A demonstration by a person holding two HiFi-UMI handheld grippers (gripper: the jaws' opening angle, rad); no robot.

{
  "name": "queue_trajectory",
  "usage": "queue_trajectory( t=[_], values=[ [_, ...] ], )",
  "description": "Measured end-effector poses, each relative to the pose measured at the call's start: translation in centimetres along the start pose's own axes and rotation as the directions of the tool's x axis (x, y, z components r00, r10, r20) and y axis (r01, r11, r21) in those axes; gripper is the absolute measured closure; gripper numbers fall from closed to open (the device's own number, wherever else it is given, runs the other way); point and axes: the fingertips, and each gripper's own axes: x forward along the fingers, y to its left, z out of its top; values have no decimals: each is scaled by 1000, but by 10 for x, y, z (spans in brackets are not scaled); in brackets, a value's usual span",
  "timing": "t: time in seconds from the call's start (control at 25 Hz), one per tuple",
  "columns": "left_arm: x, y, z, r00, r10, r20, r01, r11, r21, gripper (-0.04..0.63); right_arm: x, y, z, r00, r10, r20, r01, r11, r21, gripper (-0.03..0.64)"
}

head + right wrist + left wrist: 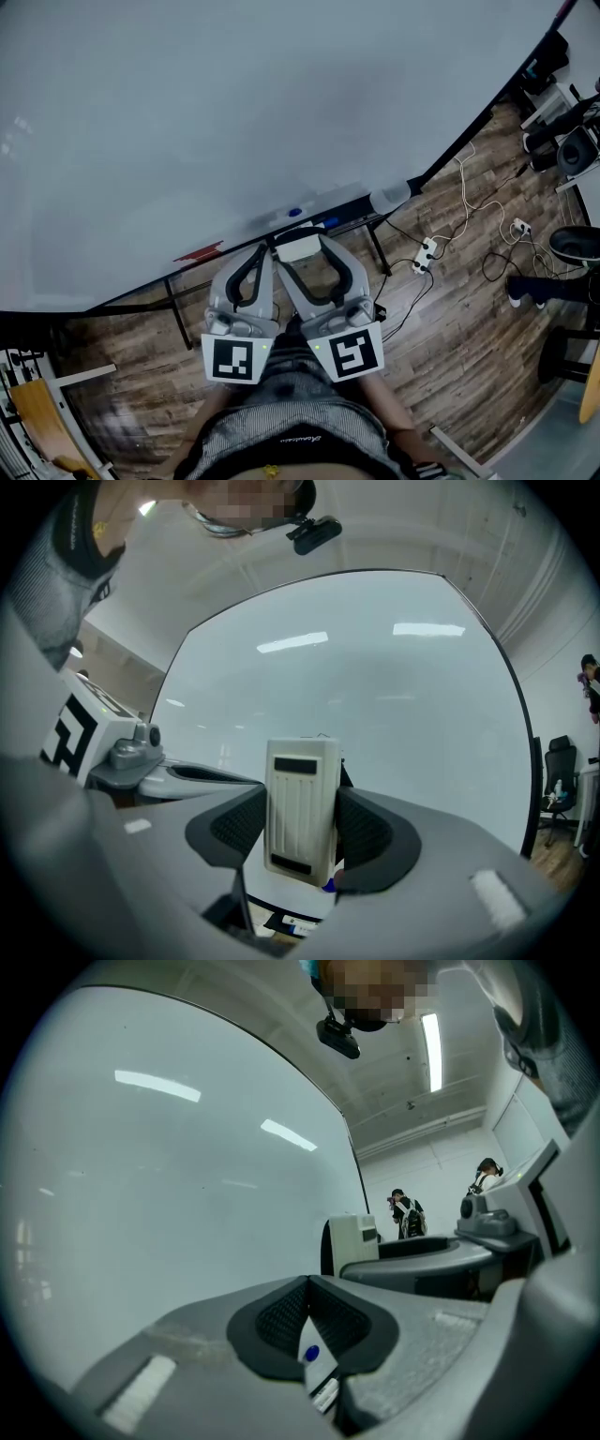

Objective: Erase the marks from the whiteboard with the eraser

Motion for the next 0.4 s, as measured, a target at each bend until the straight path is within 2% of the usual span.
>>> queue_trajectory(
  t=[0.4],
  values=[
    [-2,-6,0,1000,-11,-1,11,1000,0,592,-7,0,-1,1000,-13,-9,13,1000,3,379]
  ],
)
